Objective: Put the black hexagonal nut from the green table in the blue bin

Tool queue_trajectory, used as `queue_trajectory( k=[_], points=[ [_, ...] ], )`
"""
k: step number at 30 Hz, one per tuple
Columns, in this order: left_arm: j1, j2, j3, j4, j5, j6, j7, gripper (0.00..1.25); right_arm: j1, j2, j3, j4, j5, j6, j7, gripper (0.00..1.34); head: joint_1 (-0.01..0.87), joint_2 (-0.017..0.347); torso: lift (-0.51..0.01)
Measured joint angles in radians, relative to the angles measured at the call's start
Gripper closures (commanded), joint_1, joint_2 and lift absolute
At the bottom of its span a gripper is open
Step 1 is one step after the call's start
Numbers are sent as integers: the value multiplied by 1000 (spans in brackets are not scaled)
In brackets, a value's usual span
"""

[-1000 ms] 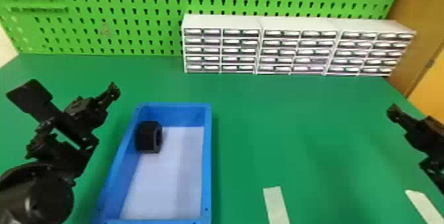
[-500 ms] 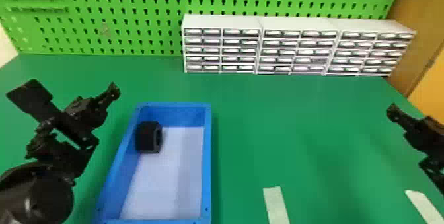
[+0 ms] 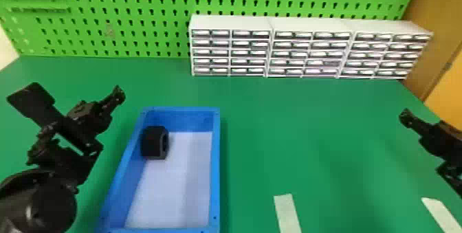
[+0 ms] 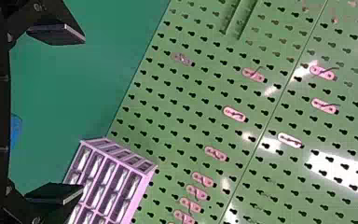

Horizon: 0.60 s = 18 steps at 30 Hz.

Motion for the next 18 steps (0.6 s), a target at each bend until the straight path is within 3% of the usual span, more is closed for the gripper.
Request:
queue_trajectory(
  k=[7,18],
  points=[
    [0,0,0,0,0,1,0,157,-9,-26,15,26,-19,23,35,223,692,9,-97],
    [2,0,0,0,-1,2,0,157,-33,-27,11,50,0,43,78,223,692,9,-97]
  ],
)
